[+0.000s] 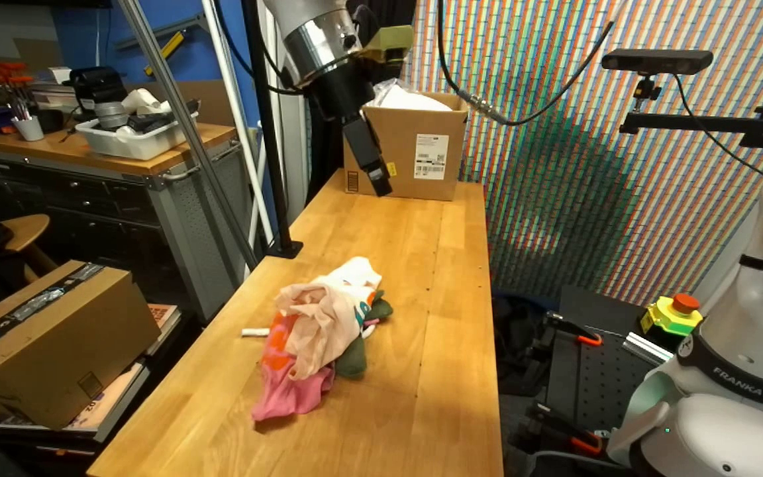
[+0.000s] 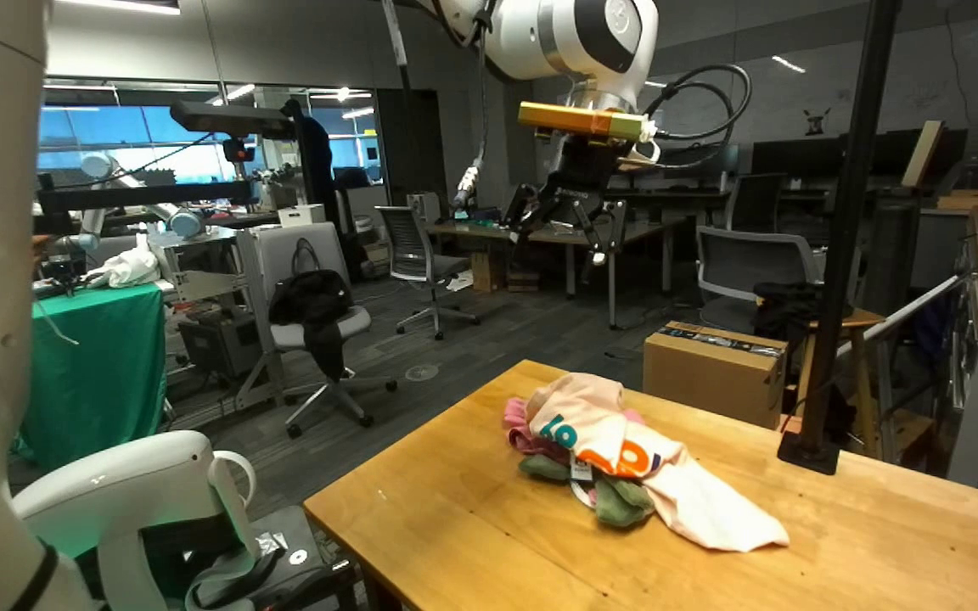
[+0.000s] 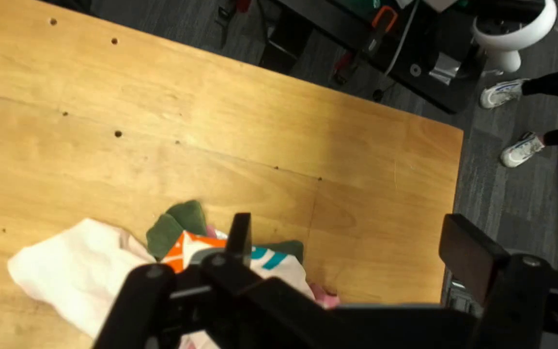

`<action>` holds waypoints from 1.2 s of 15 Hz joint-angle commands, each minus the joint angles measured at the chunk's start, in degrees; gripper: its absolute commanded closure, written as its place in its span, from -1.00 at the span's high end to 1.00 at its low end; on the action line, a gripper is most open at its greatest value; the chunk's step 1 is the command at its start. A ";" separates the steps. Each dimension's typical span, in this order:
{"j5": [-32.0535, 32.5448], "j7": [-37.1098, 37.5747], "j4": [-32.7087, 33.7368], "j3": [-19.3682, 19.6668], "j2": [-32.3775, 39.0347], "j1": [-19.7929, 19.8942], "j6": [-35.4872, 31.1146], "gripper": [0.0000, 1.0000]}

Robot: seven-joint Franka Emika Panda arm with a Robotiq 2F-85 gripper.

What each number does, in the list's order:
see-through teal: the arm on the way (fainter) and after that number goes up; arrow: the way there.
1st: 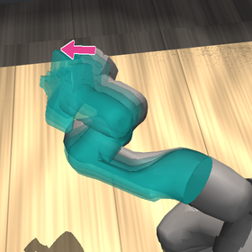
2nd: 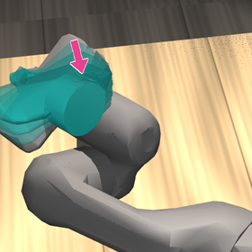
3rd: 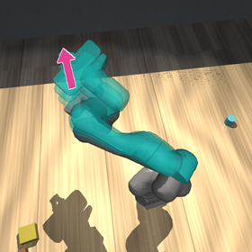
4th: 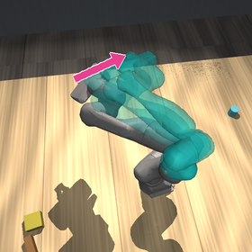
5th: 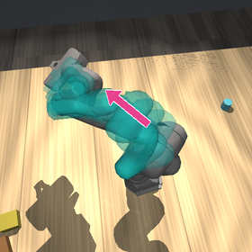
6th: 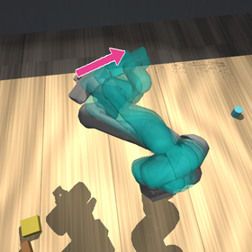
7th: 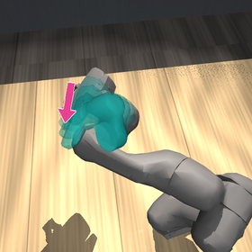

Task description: Move the peach colored shirt and the turnip plushie to the right then move the pink shirt closer to you

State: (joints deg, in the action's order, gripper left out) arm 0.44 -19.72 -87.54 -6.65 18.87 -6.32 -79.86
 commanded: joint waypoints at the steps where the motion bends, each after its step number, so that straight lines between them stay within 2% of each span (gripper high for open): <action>1: -1.19 3.49 8.39 -1.51 6.90 -1.52 -3.71 1.00; 6: 1.42 6.02 10.13 -1.44 11.67 -3.52 -13.38 1.00; 10: 3.91 7.51 6.30 -0.51 11.96 -3.60 -23.60 1.00; 15: 3.97 9.17 0.95 0.17 11.87 -2.61 -29.26 1.00; 18: 3.72 9.91 -2.42 0.34 11.63 -2.10 -29.91 1.00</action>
State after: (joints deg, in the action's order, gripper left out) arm 4.02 -11.30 -86.26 -6.50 31.70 -8.78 -107.64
